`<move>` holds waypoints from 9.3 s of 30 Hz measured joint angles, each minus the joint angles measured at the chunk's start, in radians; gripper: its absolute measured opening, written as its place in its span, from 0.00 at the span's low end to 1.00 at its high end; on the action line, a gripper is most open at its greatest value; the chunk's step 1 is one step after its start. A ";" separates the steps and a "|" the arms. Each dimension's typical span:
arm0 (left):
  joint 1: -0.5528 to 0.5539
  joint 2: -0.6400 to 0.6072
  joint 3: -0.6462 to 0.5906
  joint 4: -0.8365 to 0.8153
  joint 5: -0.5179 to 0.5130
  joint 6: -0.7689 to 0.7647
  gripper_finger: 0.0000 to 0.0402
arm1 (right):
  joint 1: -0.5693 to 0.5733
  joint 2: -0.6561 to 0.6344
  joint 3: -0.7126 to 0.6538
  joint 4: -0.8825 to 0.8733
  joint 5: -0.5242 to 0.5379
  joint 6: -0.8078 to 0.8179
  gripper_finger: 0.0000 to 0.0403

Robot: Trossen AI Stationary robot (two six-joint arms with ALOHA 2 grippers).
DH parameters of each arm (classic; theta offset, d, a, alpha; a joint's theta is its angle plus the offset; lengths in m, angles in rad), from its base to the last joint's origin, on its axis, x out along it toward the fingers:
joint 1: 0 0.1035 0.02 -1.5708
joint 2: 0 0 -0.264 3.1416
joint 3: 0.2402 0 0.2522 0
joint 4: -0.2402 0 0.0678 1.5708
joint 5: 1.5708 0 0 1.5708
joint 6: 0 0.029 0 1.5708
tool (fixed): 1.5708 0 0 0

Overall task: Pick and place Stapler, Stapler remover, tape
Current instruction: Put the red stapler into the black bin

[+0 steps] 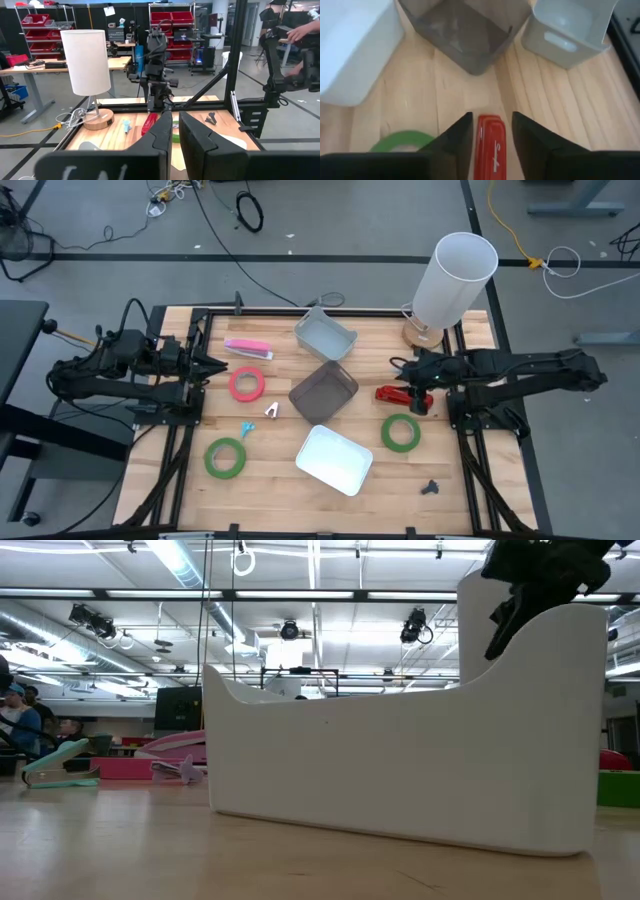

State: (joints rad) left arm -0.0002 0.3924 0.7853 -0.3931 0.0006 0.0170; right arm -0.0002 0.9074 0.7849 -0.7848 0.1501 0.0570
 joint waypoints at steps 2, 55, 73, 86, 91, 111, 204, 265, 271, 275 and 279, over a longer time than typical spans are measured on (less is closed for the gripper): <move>0.000 0.000 0.000 0.000 0.000 0.000 0.09 | 0.000 0.025 0.000 -0.012 0.000 0.012 0.43; 0.000 0.000 0.000 0.000 0.000 0.000 0.09 | -0.222 0.523 0.000 -0.012 -0.127 -0.145 0.69; 0.000 0.000 0.000 0.000 0.000 0.000 0.09 | -0.222 0.527 0.000 0.004 -0.178 -0.148 0.42; 0.000 0.000 0.000 0.000 0.000 0.000 0.09 | -0.222 0.527 0.000 0.003 -0.192 -0.152 0.36; 0.000 0.000 0.000 0.000 0.000 0.000 0.09 | -0.222 0.527 0.000 0.003 -0.193 -0.147 0.33; 0.000 0.000 0.000 0.000 0.000 0.000 0.09 | -0.222 0.449 0.067 -0.098 -0.196 -0.125 0.32; 0.000 0.000 0.000 0.000 0.000 0.000 0.09 | -0.076 0.724 0.486 0.507 -0.253 -0.957 0.32; 0.000 0.000 0.000 0.000 0.000 0.000 0.09 | -0.005 0.829 0.434 0.479 0.020 -0.943 0.61; 0.000 0.000 0.000 0.000 0.000 0.000 0.09 | -0.026 0.829 0.491 0.403 -0.140 -0.940 0.61; 0.000 0.000 0.000 0.000 0.000 0.000 0.09 | -0.045 0.829 0.525 0.377 -0.166 -0.965 0.61; 0.000 0.000 0.000 0.000 0.000 0.000 0.09 | -0.068 0.828 0.549 0.322 -0.201 -1.027 0.61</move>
State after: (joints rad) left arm -0.0005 0.3927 0.7853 -0.3934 0.0010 0.0170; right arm -0.0685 1.7355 1.3339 -0.4633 -0.0513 -0.9704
